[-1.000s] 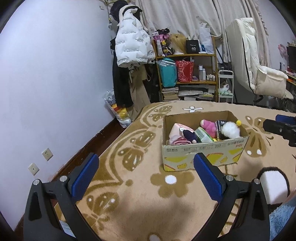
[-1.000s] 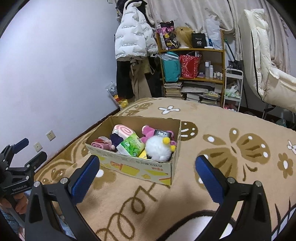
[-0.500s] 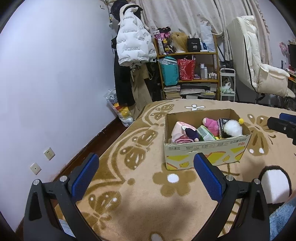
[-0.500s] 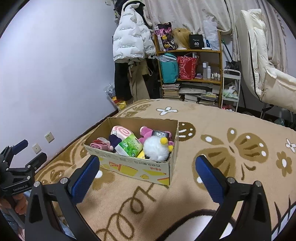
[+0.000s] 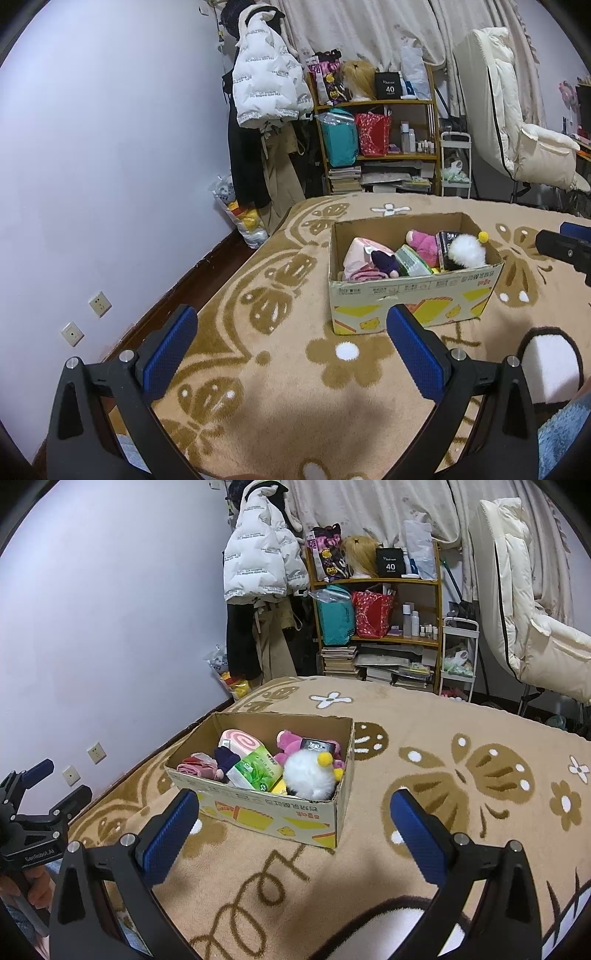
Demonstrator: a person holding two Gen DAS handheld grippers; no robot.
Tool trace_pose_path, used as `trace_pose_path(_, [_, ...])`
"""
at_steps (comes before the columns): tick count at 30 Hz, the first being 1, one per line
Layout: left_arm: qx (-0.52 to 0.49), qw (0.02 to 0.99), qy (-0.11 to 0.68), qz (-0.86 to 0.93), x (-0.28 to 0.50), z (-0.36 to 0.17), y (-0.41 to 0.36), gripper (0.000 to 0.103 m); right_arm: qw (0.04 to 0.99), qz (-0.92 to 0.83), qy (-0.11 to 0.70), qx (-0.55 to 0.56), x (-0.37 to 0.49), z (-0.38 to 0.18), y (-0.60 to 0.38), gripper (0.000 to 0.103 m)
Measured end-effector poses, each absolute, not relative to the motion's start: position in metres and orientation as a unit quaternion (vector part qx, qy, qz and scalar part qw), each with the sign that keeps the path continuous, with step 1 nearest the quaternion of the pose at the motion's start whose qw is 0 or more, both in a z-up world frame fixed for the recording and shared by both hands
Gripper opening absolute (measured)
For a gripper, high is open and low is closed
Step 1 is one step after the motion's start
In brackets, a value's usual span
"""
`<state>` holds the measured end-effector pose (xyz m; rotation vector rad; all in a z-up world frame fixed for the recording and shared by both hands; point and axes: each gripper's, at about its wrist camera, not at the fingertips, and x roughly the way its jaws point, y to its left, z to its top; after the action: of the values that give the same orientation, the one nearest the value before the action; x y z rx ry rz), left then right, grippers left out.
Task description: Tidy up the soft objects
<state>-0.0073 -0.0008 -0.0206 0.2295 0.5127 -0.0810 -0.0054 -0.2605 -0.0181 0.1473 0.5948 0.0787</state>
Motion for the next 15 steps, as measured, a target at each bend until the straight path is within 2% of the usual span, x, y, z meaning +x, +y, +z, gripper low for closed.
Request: trace_pose_path(15, [0.113, 0.958, 0.259, -0.038, -0.0081, -0.0221, -0.0008, 0.101, 0.954, 0.031, 0.288, 0.075, -0.0089, -0.0229, -0.2656, 0.103])
